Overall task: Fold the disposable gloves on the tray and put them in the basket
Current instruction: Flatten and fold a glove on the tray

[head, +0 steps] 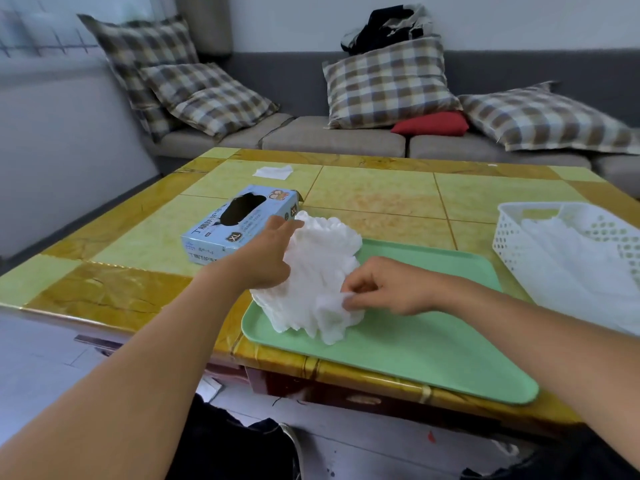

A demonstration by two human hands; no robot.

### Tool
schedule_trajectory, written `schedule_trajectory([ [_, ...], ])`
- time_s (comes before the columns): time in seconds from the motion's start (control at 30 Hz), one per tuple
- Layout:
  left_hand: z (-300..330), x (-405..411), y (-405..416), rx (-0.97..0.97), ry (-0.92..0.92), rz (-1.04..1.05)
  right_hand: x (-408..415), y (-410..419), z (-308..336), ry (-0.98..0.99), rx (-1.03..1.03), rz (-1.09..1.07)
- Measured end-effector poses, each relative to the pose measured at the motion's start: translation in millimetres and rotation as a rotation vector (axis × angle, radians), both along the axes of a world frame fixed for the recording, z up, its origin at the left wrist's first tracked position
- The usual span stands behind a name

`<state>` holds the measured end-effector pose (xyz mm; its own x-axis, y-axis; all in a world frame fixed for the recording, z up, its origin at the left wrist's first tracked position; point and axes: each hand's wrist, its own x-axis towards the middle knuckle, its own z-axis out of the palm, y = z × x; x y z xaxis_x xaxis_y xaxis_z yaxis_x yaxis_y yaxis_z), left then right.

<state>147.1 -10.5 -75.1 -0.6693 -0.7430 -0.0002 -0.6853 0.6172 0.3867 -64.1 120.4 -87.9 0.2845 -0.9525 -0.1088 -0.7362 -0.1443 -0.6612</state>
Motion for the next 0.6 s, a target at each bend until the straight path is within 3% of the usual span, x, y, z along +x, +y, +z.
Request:
schedule_trajectory([
  [0.07, 9, -6, 4, -0.019, 0.031, -0.011, -14, 5, 8, -0.360, 0.143, -0.157],
  [0.1, 17, -8, 9, 0.064, 0.124, -0.016, -20, 7, 12, -0.562, 0.206, -0.256],
  [0.17, 28, -16, 23, 0.362, 0.339, -0.088, -30, 11, 22, -0.911, 0.289, -0.384],
  [0.23, 33, -25, 39, 0.603, 0.462, -0.220, -35, 14, 30, -1.120, 0.348, -0.379],
  [0.3, 32, -41, 52, 0.685, 0.561, -0.278, -38, 18, 33, -1.199, 0.382, -0.325],
  [0.5, 36, -89, 71, 0.830, 0.869, -0.050, -51, 31, 35, -1.262, 0.454, -0.294],
  [0.6, 41, -101, 75, 0.784, 0.986, 0.039, -55, 42, 40, -1.089, 0.373, -0.271],
])
